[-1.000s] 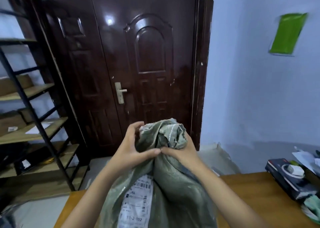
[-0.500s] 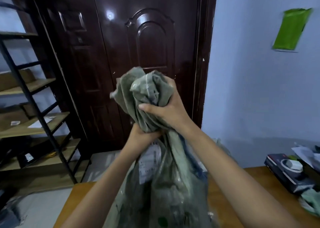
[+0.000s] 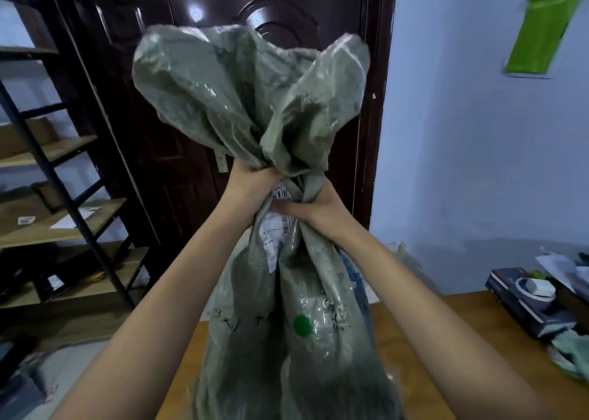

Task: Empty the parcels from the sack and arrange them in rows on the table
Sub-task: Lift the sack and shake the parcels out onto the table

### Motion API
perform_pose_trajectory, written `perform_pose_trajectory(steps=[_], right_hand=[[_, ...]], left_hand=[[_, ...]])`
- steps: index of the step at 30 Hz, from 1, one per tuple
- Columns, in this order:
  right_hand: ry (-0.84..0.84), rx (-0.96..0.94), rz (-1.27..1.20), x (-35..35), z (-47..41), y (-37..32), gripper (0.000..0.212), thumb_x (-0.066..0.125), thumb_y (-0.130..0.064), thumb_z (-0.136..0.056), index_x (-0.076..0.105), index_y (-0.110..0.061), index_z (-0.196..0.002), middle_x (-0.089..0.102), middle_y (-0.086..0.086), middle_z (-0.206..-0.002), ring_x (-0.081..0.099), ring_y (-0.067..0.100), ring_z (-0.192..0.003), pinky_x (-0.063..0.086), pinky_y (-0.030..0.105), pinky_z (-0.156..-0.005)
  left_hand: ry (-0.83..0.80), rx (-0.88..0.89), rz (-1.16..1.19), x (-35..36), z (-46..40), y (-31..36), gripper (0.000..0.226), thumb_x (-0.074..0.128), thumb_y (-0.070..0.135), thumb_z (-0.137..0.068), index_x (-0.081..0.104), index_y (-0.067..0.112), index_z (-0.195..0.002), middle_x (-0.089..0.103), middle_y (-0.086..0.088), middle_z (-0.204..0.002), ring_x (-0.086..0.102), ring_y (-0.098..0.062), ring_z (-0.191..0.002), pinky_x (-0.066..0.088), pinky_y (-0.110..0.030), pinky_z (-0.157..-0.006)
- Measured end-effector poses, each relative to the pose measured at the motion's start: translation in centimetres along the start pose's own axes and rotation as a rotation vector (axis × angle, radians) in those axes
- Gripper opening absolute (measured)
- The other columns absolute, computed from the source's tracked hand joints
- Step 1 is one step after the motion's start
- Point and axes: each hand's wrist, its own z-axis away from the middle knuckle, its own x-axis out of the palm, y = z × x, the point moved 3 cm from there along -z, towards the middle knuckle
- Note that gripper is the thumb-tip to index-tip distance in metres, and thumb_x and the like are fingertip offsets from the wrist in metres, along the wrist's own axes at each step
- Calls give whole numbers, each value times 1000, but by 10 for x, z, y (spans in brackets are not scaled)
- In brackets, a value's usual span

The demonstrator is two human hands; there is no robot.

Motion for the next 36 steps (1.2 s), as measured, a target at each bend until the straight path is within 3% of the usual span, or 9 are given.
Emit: perform_pose_trajectory(steps=[4,8,11,15,19,21,26,29,36], right_hand=[[5,122,8,8,33,42,39,84,-15,-71,69,-7,-106,73,11,-102,69,23,-101,54,44,-91],[82,25,39,4,6,-5,30,83,-4,-70,70,-12,-96,73,3,-93,71,11,-90,57,29,-82],[40,-41,-25,-1,-18,-60,29,79,1,-73,67,-15,-94,72,-1,-89,70,4,-81,55,19,-72],[51,-45,-67,1,-11,-46,33,80,-2,-72,67,-15,-100,73,3,-99,70,15,-95,57,32,-86],[-5,128,1,5,25,31,36,83,-8,-72,70,-16,-104,74,3,-103,69,15,-101,53,41,-95],[-60,198,37,7,37,53,44,85,-17,-69,70,-17,-110,74,0,-106,68,13,-104,51,43,-99],[-59,234,23,9,43,66,46,86,-17,-67,69,-18,-109,74,0,-106,67,9,-105,52,38,-98],[-83,223,-31,7,44,63,43,80,-2,-74,65,-16,-112,71,1,-110,66,3,-104,52,24,-91],[-218,289,-8,0,48,64,49,81,-4,-73,60,-24,-113,67,-10,-112,61,-8,-105,48,13,-90]], left_hand=[[-40,-142,-24,1,28,-38,49,83,18,-57,65,18,-103,70,3,-103,66,-8,-101,54,-35,-89],[-3,-75,0,5,4,3,45,77,4,-65,61,18,-105,67,13,-98,65,7,-88,53,-16,-77],[20,37,3,6,-24,52,35,75,-1,-73,62,21,-98,68,9,-97,67,-2,-92,56,-25,-84],[-18,-12,37,8,-23,36,34,77,4,-70,65,15,-100,71,0,-100,69,-15,-98,57,-32,-84],[9,-160,-5,3,17,-41,78,82,26,-54,58,0,-123,65,-10,-120,62,-19,-111,53,-38,-94],[-6,-223,-35,1,33,-69,69,83,20,-62,59,5,-124,63,-11,-124,61,-20,-113,52,-41,-97],[-33,-178,-105,8,39,-84,44,75,9,-67,62,22,-107,66,9,-106,61,7,-96,52,-16,-80],[-78,-132,-94,11,35,-81,44,74,1,-70,63,14,-110,67,7,-105,64,5,-96,53,-17,-81],[-171,-133,-101,17,35,-82,38,72,-4,-77,62,4,-113,67,-5,-108,64,-1,-97,53,-20,-81]])
